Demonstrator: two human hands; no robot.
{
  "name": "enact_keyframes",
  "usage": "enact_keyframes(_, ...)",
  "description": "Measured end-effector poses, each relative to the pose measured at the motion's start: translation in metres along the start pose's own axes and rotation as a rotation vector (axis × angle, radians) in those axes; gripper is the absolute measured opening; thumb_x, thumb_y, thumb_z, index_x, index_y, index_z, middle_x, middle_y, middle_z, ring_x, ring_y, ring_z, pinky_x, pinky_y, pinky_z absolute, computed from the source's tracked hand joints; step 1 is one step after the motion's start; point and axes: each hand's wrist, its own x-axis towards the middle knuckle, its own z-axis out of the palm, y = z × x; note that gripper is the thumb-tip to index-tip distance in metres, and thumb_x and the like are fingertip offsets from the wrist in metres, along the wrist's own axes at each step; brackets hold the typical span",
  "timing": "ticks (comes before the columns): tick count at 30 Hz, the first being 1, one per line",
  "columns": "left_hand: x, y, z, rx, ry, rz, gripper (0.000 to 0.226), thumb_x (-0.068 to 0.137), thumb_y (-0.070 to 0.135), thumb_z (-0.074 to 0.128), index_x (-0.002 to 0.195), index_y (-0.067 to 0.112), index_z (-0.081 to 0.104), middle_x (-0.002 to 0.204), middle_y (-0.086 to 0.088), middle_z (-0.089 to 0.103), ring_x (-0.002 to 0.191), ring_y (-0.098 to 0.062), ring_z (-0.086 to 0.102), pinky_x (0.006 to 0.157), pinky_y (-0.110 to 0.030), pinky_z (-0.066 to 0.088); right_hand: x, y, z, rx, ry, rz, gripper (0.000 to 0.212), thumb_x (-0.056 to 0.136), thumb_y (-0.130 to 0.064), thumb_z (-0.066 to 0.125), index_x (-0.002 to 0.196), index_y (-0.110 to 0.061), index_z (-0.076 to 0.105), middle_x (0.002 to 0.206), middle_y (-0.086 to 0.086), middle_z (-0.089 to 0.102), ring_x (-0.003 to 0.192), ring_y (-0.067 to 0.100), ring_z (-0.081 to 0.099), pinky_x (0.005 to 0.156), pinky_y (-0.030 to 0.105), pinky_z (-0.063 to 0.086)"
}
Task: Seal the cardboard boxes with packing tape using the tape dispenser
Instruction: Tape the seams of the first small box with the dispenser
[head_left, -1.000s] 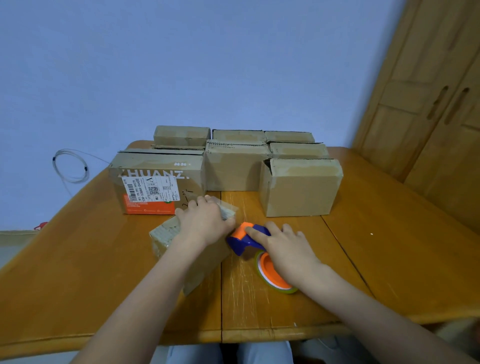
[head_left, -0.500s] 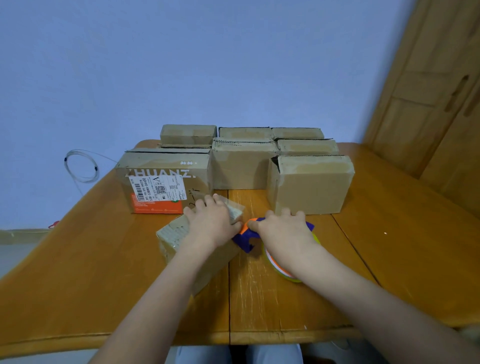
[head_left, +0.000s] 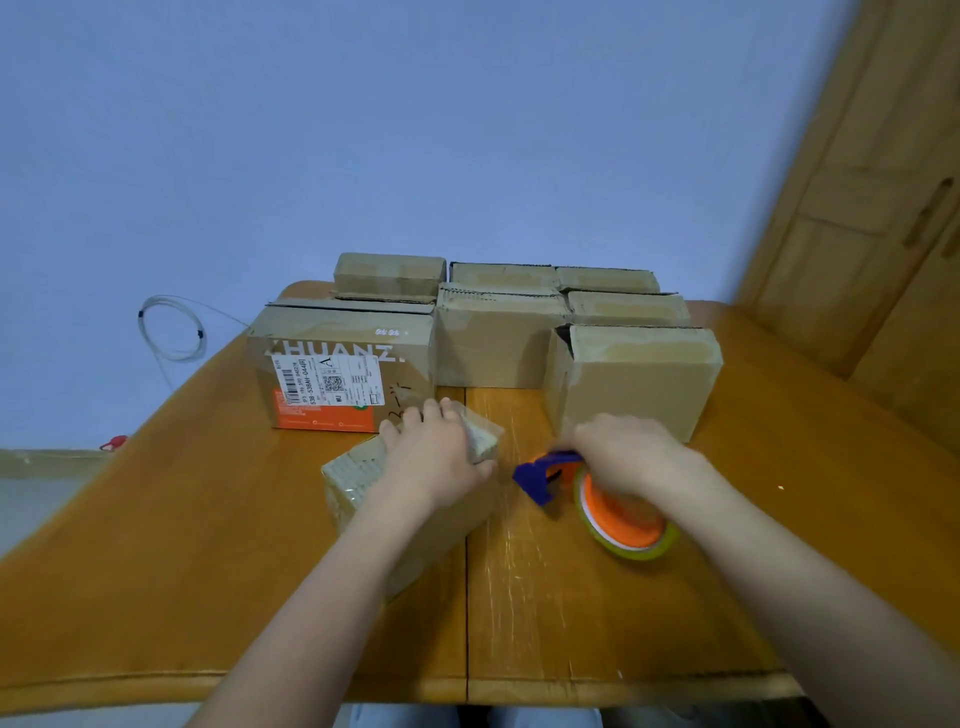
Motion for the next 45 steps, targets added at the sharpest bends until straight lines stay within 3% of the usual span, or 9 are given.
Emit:
enact_keyframes(4, -0.003, -0.016, -0.002, -0.034, -0.008, 0.151, 0.09, 0.084, 0.062, 0.053, 0.151, 0.013, 0.019, 0.154, -0.005, 0.028, 0.14, -0.025, 0.027, 0.115, -0.047, 0.021, 0.004, 0.048, 0.033, 0.519, -0.046, -0.017, 0.072, 0.083, 0.008, 0.043, 0.138, -0.039, 0.044, 0.115, -0.002, 0.061, 0.091, 0.017, 0.061, 0.075, 0.029, 0.05)
enact_keyframes(10, -0.006, -0.038, -0.015, -0.121, -0.112, 0.382, 0.092, 0.079, 0.058, 0.066, 0.149, 0.017, 0.023, 0.151, 0.0, 0.035, 0.136, -0.017, 0.032, 0.112, -0.031, 0.024, 0.026, 0.067, 0.082, 0.982, -0.047, 0.124, 0.049, 0.081, 0.003, 0.066, 0.126, -0.016, 0.057, 0.096, -0.002, 0.065, 0.087, 0.012, 0.061, 0.071, 0.02, 0.048)
enact_keyframes(13, -0.006, -0.045, -0.019, -0.116, -0.131, 0.451, 0.095, 0.079, 0.055, 0.069, 0.151, 0.018, 0.019, 0.153, 0.0, 0.032, 0.138, -0.016, 0.028, 0.111, -0.027, 0.021, 0.033, 0.07, 0.089, 0.919, 0.095, 0.184, 0.038, 0.077, -0.002, 0.073, 0.114, -0.013, 0.066, 0.09, 0.0, 0.068, 0.079, 0.012, 0.062, 0.062, 0.019, 0.045)
enact_keyframes(16, -0.004, -0.05, -0.02, -0.148, -0.169, 0.494, 0.105, 0.078, 0.052, 0.071, 0.153, 0.022, 0.005, 0.16, 0.002, 0.014, 0.145, -0.013, 0.014, 0.113, -0.023, 0.01, 0.035, 0.063, 0.091, 0.525, 0.169, 0.3, 0.052, 0.079, -0.016, 0.074, 0.128, -0.021, 0.057, 0.12, 0.004, 0.063, 0.108, 0.024, 0.058, 0.083, 0.031, 0.047)
enact_keyframes(19, -0.002, -0.055, -0.02, -0.256, -0.229, 0.486, 0.125, 0.065, 0.071, 0.069, 0.152, 0.031, -0.011, 0.158, 0.01, -0.021, 0.144, -0.005, -0.016, 0.113, -0.025, 0.0, 0.027, 0.038, 0.086, 0.387, 0.421, 0.299, 0.064, 0.086, -0.005, 0.055, 0.143, -0.029, 0.038, 0.144, -0.001, 0.041, 0.134, 0.024, 0.035, 0.11, 0.046, 0.027)
enact_keyframes(23, 0.004, -0.058, -0.014, -0.135, -0.195, 0.445, 0.143, 0.038, 0.104, 0.023, 0.154, 0.025, -0.003, 0.161, 0.005, -0.008, 0.146, -0.007, -0.006, 0.111, -0.024, -0.009, 0.019, -0.025, 0.075, 0.841, 0.883, -0.193, 0.054, 0.091, -0.007, 0.051, 0.14, -0.03, 0.044, 0.147, -0.013, 0.035, 0.138, 0.003, 0.024, 0.113, 0.018, 0.018)
enact_keyframes(26, 0.004, -0.057, -0.013, -0.075, -0.161, 0.457, 0.143, 0.037, 0.102, 0.024, 0.154, 0.02, 0.011, 0.161, 0.005, 0.012, 0.146, -0.009, 0.011, 0.112, -0.022, -0.005, 0.036, -0.063, 0.092, 0.965, 1.002, -0.389, 0.052, 0.086, -0.007, 0.043, 0.137, -0.019, 0.05, 0.143, -0.009, 0.043, 0.136, 0.011, 0.035, 0.112, 0.019, 0.025)
enact_keyframes(37, 0.0, -0.054, -0.016, -0.081, -0.171, 0.431, 0.122, 0.053, 0.078, 0.053, 0.153, 0.019, 0.017, 0.158, 0.003, 0.023, 0.143, -0.013, 0.021, 0.115, -0.026, 0.012, 0.051, -0.068, 0.114, 0.946, 1.031, -0.426, 0.058, 0.08, -0.006, 0.04, 0.135, -0.018, 0.052, 0.142, -0.007, 0.049, 0.137, 0.012, 0.035, 0.112, 0.018, 0.023)
enact_keyframes(45, 0.003, -0.057, -0.015, -0.089, -0.187, 0.42, 0.124, 0.05, 0.081, 0.052, 0.152, 0.021, 0.018, 0.156, 0.005, 0.027, 0.142, -0.014, 0.023, 0.114, -0.028, 0.016, 0.053, -0.075, 0.124, 1.056, 0.879, -0.46, 0.065, 0.083, 0.004, 0.039, 0.142, -0.023, 0.038, 0.145, -0.035, 0.031, 0.14, 0.003, 0.028, 0.114, 0.016, 0.021)
